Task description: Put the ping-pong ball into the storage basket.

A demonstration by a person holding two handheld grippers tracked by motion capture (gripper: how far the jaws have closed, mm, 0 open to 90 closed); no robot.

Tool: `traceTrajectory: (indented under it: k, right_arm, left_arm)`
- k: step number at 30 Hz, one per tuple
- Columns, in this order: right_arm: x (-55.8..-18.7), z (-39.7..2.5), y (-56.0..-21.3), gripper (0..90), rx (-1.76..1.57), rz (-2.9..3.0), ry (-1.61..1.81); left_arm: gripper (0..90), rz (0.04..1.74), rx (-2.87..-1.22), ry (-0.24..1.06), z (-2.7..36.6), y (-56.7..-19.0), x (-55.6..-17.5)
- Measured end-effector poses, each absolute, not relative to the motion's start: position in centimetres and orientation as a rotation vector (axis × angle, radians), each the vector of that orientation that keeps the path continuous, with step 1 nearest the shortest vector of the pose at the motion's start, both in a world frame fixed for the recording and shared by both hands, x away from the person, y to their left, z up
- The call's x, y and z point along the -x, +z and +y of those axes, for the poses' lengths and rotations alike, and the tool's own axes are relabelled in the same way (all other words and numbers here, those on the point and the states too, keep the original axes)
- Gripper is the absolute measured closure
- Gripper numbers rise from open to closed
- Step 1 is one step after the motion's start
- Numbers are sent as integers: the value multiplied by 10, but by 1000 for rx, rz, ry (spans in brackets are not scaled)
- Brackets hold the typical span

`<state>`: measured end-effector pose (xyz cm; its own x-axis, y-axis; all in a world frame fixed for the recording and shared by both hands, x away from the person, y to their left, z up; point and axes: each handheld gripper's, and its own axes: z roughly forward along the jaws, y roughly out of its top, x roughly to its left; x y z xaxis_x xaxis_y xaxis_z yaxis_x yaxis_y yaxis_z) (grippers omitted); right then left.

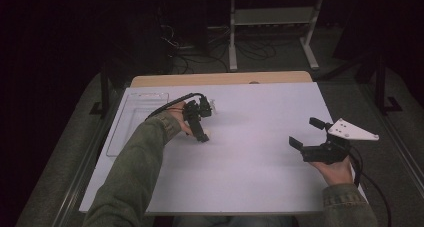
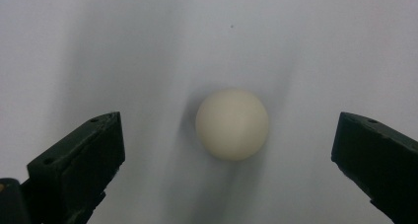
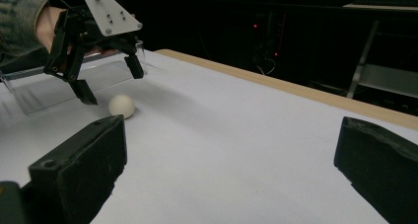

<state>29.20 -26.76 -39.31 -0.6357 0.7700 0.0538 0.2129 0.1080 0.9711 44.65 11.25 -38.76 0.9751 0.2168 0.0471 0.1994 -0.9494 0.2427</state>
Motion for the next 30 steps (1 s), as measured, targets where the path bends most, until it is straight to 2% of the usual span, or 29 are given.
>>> traceTrajectory:
  k: [30]
  right_arm:
    - [-292, -267, -394, 0, -956, 1925, 1552]
  left_arm:
    - [0, 318, -2919, 63, 115, -407, -448]
